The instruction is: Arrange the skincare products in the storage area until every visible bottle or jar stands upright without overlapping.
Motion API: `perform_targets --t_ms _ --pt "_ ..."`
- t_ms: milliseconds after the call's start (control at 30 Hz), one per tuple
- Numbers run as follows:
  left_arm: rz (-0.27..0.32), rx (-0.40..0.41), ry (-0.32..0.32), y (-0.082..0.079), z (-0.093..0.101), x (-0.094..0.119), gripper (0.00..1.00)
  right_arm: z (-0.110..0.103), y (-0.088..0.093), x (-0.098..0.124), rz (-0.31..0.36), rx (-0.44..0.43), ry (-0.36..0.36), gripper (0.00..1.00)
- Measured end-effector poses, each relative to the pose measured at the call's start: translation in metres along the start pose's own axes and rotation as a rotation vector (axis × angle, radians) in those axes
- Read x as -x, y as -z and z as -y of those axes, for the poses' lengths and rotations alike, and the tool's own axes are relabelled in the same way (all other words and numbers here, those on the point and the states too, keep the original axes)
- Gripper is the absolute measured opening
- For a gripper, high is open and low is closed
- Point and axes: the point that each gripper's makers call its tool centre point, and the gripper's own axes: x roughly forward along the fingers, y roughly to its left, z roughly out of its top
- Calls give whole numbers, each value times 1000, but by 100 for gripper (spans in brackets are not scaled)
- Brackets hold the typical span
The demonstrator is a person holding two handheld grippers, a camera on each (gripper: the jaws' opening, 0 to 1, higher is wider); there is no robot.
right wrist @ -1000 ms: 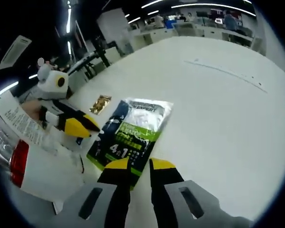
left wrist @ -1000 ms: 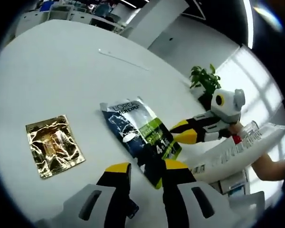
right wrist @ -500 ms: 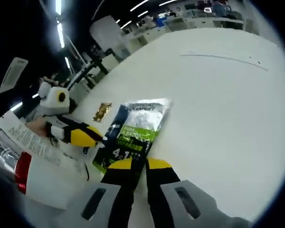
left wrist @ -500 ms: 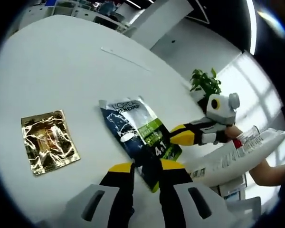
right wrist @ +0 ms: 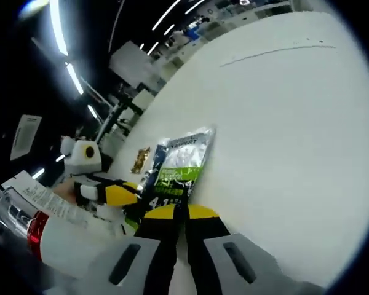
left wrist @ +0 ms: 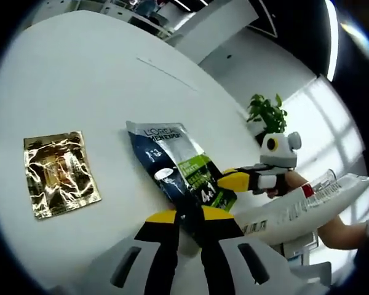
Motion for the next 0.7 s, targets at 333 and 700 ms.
perform_targets --t_ms 333,700 --pt "8 26 -15 0 -4 0 3 2 -6 -6 32 28 32 2" --pt "57 13 -10 -12 1 7 0 -1 -15 -4 44 112 112 1"
